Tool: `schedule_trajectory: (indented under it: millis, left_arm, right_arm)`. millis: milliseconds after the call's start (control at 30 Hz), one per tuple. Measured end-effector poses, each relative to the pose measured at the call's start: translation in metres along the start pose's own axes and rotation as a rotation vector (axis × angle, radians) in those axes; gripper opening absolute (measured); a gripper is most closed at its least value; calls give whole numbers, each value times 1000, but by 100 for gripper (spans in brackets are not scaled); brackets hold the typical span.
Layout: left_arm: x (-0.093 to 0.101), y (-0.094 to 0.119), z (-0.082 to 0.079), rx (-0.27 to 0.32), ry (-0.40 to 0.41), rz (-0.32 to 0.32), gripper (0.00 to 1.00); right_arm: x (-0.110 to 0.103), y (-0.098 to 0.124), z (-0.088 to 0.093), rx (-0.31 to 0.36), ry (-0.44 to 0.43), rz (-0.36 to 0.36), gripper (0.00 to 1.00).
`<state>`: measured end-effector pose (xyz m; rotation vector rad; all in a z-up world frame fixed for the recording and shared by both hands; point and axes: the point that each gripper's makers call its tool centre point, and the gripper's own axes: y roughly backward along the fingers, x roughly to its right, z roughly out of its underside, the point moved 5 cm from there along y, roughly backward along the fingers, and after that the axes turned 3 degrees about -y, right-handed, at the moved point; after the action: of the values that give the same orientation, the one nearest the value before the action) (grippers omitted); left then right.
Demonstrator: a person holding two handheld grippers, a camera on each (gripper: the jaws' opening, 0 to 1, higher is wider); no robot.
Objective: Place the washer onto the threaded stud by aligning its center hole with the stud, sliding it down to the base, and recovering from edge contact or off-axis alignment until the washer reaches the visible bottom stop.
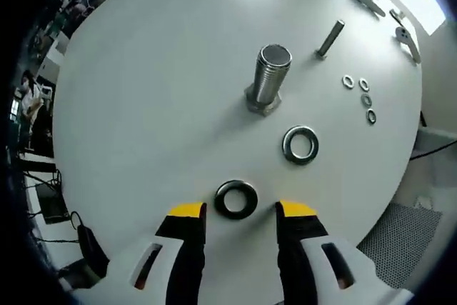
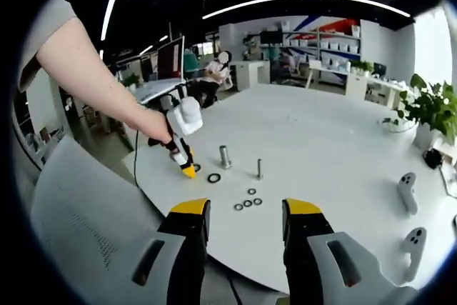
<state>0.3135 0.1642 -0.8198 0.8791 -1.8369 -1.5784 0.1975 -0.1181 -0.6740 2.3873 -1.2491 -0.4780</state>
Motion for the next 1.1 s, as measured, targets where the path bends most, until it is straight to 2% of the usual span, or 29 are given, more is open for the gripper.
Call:
schedule_trajectory:
  millis: [133,400,633,733,967,1100]
  left_arm:
    - [0,0,-1,-22,-25,6,37]
    - [-6,-1,-6,-42,-50,9,26]
    - [-6,-1,-8,-69,-61,13,24]
    - [-3,-1,-10,-85,-90,10,22]
    - [-5,0,-6,-47,-105,18,21]
    - [-3,1,-7,-55,-118,16,21]
  right_arm:
    - [-1,2,-7,47,-24,-12,42]
    - [-2,0,-4,25,-21,-14,42]
    - [-1,0,-4,25,-21,-9,42]
    - [-1,0,-3,20,-24,-9,42]
    - [-1,0,-3,22,-24,-10,42]
    - [-1,-1,-2,16,-22,-10,42]
